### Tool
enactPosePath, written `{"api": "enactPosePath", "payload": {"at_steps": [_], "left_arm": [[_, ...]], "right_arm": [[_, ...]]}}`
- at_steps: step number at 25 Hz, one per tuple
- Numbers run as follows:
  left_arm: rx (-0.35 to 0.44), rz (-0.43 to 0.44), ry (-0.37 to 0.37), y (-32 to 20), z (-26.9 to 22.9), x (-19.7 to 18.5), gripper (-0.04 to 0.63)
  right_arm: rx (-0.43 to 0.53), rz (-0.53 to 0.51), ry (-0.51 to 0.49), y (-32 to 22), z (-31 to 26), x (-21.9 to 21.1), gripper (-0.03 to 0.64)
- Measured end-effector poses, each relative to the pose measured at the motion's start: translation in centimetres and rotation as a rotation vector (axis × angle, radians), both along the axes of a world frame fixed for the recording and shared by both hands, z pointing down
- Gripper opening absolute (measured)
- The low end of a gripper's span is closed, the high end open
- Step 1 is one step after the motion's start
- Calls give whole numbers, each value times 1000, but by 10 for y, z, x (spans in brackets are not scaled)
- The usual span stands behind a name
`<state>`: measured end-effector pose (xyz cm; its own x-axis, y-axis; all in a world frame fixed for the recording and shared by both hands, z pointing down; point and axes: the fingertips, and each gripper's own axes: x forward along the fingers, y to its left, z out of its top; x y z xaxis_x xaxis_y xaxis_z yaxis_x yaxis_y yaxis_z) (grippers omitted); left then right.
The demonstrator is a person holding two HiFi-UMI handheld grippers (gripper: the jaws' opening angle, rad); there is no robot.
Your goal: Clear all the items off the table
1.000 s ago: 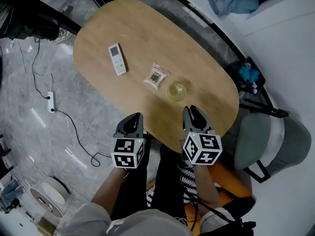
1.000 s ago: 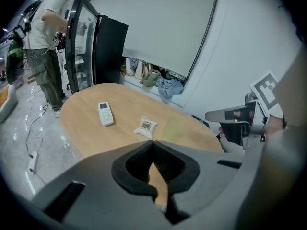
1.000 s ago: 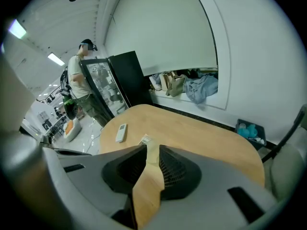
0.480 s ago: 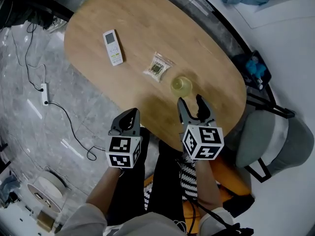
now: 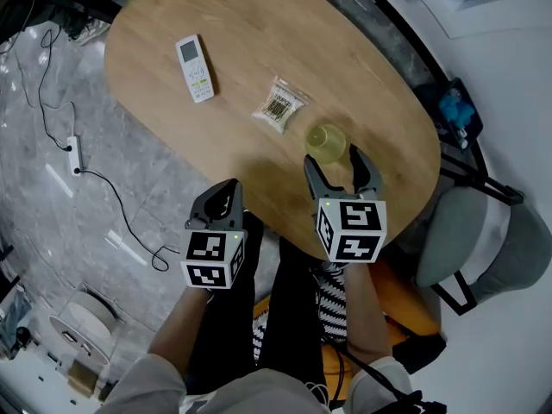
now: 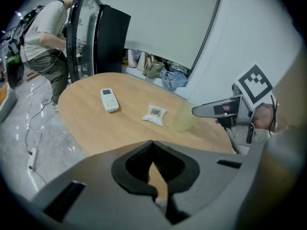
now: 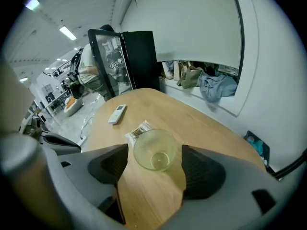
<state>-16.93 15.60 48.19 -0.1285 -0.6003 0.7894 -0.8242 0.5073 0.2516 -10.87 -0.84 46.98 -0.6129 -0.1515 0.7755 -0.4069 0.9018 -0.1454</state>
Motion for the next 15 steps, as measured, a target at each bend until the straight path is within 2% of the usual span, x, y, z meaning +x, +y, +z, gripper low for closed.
{"api": "enactPosePath", "payload": {"at_steps": [10,15], "left_arm": [[-14,-7,10,6,7,-12,0],[-14,-4,19,4,10,-13,0]], "right_arm": [[18,-21,79,-2,19,-11,360],[10,-20,86,-2,26,-15,360]]}}
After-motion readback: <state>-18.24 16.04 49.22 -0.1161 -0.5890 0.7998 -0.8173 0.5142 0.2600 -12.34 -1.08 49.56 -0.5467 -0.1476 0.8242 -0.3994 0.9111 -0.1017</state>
